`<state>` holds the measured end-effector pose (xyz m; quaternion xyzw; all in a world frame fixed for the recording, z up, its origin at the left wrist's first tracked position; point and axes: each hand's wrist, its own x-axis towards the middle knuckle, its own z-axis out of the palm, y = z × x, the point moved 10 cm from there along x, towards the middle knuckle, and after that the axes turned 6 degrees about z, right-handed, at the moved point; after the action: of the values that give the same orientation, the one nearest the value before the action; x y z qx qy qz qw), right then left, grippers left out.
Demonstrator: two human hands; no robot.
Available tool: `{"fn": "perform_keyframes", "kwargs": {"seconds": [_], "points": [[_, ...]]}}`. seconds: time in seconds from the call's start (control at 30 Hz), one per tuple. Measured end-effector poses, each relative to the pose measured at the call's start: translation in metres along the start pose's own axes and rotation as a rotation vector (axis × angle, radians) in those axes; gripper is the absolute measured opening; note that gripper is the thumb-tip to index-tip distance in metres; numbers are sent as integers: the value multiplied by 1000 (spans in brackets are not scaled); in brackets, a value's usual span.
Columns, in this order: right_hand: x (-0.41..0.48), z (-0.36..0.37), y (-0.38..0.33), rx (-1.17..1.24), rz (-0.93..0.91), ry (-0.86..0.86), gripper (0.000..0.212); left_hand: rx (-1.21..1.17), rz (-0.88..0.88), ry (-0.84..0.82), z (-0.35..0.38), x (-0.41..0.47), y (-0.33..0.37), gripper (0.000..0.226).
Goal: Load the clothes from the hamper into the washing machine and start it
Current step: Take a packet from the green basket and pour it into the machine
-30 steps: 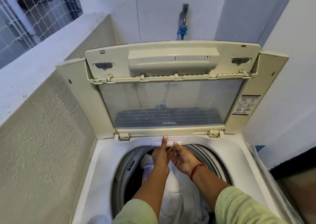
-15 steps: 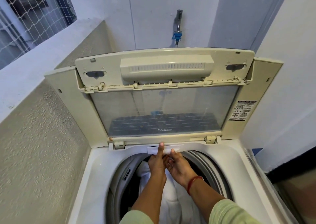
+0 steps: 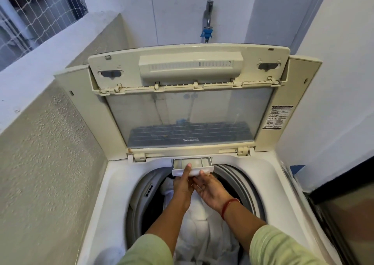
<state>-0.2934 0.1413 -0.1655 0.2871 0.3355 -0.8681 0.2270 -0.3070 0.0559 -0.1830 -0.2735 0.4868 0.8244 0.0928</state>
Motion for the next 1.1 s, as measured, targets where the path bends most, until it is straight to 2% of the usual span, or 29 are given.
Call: {"fn": "perform_keyframes", "kwargs": {"seconds": [0.1,0.17,0.3,0.4,0.47,0.7,0.77,0.87,0.97,1.1], "points": [[-5,-18,2,-68,46,131,15,18,-8,-66,2,-8,3,27],[-11,-31,9,-86,97,200,16,68,-31,-41,-5,-13,0,26],[-33,-35,19,-116,195,225,21,287,-101,-19,-24,-33,-8,35],[-53,-15,9,-113,179,153,13,418,-105,-71,-29,-56,3,24],[-68,3,-7,-113,133,106,16,496,-63,-131,-21,-75,21,14],[-150,105,-35,-243,50,-123,20,786,271,-310,21,-182,127,13],[-184,149,-38,-303,35,-238,26,889,394,-272,25,-226,170,6],[-237,213,-40,-431,-7,-416,23,1049,581,-207,22,-297,231,33],[-282,268,-30,-569,-68,-582,18,1272,735,-10,3,-363,283,37],[-328,326,15,-840,-112,-757,14,1343,975,335,-35,-449,340,23]]}}
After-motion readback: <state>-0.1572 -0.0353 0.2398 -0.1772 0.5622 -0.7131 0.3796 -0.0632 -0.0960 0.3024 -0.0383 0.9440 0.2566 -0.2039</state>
